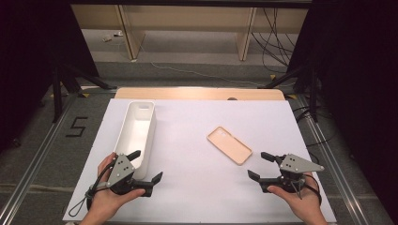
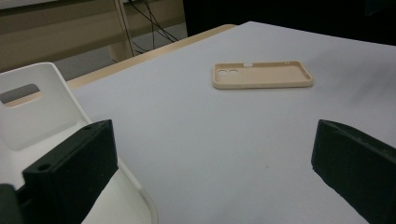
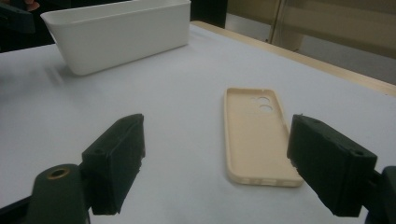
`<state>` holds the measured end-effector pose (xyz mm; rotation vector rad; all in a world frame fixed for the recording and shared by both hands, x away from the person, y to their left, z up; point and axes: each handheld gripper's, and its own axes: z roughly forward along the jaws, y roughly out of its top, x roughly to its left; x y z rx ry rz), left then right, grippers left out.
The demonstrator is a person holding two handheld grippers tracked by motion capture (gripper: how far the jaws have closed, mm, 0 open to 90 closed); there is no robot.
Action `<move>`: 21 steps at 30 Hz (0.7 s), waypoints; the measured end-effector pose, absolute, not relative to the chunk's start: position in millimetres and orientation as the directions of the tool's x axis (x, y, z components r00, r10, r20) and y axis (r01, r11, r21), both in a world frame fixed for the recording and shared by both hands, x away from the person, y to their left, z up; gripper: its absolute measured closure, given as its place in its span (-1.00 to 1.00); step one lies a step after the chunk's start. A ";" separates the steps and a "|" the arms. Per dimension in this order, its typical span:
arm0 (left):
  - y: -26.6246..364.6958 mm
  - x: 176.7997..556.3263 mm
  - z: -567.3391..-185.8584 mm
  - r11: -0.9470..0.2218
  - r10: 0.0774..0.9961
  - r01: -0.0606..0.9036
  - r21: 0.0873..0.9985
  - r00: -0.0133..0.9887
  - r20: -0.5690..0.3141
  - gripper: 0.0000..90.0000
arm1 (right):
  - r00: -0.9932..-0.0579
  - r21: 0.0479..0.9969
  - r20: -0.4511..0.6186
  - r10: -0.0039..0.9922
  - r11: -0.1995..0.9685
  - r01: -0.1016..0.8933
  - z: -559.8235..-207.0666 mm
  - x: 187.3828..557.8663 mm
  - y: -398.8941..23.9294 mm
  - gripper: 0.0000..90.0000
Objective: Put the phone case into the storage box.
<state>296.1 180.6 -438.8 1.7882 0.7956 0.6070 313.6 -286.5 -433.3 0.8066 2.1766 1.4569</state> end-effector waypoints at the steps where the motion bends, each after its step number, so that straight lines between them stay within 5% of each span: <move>1: 180.9 296.2 -438.6 -0.238 0.759 0.232 0.943 0.650 0.032 -1.00 | -0.753 0.927 -0.009 0.658 0.289 0.241 -433.5 314.3 -287.0 -0.56; 9: 182.0 295.9 -437.3 -0.228 0.761 0.224 0.948 0.648 0.030 -1.00 | -0.734 0.922 -0.021 0.679 0.297 0.249 -433.1 320.0 -290.3 -0.46; 14: 182.2 294.5 -437.1 -0.228 0.760 0.224 0.948 0.649 0.030 -0.99 | -0.692 0.916 -0.032 0.722 0.297 0.268 -429.7 332.9 -296.5 0.03; 17: 179.9 293.9 -437.2 -0.231 0.754 0.221 0.948 0.656 0.031 -0.99 | -0.681 0.879 -0.060 0.730 0.362 0.310 -430.8 347.7 -299.5 0.60; 21: 180.4 294.6 -437.3 -0.225 0.756 0.225 0.948 0.655 0.024 -0.98 | -0.663 0.851 -0.050 0.747 0.379 0.363 -432.9 363.7 -299.4 0.99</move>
